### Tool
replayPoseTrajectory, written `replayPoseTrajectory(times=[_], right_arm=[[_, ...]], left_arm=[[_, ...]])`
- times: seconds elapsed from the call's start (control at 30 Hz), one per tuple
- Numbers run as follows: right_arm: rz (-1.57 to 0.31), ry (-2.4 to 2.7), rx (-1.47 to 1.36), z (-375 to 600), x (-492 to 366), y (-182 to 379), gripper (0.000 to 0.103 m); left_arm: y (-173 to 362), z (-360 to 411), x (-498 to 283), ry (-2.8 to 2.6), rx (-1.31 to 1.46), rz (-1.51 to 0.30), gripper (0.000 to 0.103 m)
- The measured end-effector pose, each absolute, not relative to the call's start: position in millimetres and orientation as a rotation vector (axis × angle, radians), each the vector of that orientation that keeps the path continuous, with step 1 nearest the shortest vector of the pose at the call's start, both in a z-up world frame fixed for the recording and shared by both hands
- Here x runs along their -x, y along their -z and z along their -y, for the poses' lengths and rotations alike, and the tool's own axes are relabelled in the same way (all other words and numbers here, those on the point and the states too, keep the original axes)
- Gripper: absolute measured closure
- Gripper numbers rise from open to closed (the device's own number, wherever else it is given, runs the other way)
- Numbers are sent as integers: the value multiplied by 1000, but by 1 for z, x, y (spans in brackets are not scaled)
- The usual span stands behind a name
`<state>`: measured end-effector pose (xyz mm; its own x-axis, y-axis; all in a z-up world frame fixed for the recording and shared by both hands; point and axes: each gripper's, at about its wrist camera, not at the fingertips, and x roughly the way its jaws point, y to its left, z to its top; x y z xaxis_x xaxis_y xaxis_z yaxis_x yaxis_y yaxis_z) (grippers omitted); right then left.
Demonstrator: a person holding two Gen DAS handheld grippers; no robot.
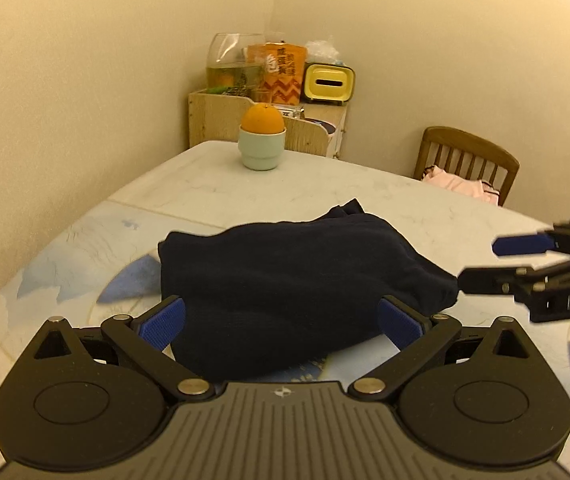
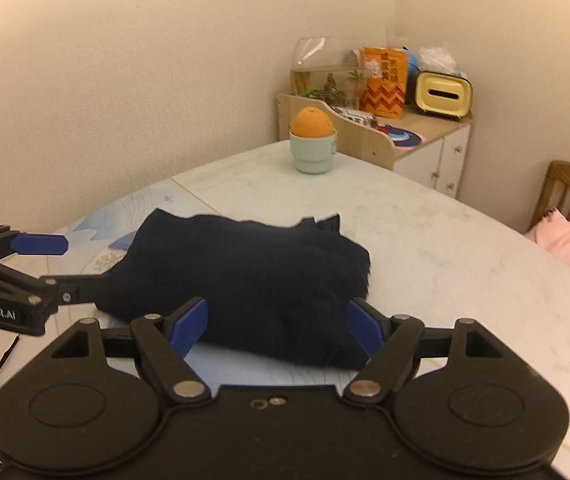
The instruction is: Fold clothes
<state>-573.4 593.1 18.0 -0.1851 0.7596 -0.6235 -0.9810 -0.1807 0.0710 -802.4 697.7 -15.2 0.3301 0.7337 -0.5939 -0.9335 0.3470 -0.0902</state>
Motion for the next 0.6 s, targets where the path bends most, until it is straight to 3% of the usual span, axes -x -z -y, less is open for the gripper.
replayPoseTrajectory(times=[0.6], right_arm=[[-508,-1522,545,-523,557,-22,0]], left_arm=[[6,-644,779,-1235,458,-501,0]])
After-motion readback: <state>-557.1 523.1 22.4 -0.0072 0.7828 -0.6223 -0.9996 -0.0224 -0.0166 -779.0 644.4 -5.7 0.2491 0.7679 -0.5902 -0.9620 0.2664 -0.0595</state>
